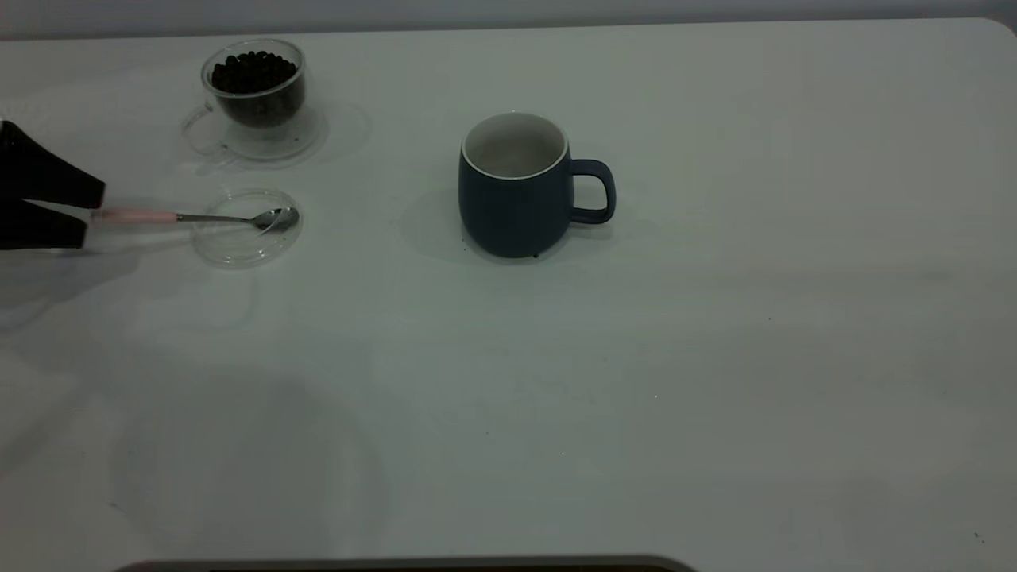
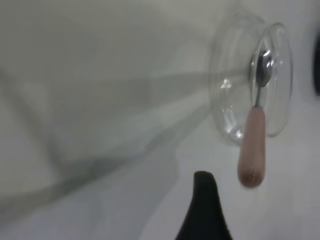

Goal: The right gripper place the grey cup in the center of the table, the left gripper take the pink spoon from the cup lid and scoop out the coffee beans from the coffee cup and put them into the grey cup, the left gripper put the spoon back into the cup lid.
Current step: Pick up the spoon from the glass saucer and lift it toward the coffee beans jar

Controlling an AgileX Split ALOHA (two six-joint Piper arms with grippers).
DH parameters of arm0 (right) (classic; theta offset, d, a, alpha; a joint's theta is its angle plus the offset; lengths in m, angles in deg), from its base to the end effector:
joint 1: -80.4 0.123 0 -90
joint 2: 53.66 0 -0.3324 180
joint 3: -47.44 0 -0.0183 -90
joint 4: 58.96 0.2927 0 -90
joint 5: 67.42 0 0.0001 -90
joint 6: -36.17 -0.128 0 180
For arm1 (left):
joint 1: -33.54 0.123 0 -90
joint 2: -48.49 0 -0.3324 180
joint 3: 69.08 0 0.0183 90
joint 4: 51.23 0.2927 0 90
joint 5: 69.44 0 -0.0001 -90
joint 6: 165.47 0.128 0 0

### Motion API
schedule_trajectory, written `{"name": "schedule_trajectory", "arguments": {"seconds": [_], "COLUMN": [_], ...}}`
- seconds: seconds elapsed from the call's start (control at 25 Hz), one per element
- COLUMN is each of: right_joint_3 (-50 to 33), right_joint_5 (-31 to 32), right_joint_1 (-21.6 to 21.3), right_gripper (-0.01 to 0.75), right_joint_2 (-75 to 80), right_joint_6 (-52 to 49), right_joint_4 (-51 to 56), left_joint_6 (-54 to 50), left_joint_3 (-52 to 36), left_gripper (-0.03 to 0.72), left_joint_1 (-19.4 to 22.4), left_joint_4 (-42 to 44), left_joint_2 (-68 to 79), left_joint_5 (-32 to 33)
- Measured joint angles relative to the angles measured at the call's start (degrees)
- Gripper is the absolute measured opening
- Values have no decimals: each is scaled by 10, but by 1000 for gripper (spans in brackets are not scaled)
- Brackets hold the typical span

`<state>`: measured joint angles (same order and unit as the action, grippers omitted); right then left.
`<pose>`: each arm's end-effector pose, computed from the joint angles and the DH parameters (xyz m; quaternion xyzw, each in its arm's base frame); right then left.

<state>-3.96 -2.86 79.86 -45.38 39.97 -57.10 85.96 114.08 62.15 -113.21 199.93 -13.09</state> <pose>0.0203 0.0036 0.2624 -0.0258 0.8834 -0.0015 0.4678 0.4454 0.1358 -0.0440 -0.0389 0.9149 -0.3701 0.1568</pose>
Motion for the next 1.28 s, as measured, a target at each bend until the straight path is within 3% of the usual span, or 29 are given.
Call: {"name": "schedule_trajectory", "arguments": {"seconds": [0.48,1.28], "right_joint_3": [0,0], "right_joint_5": [0,0], "right_joint_1": [0,0], "right_gripper": [591,591], "right_joint_2": [0,0], "right_joint_6": [0,0], "right_joint_4": [0,0], "left_joint_6": [21,-6], "left_joint_3": [7,25], "left_gripper": [639,497], "left_joint_1": [-6,-6], "left_joint_4": [-57,-29], "left_joint_2": [40,43], "left_joint_5": [22,60]}}
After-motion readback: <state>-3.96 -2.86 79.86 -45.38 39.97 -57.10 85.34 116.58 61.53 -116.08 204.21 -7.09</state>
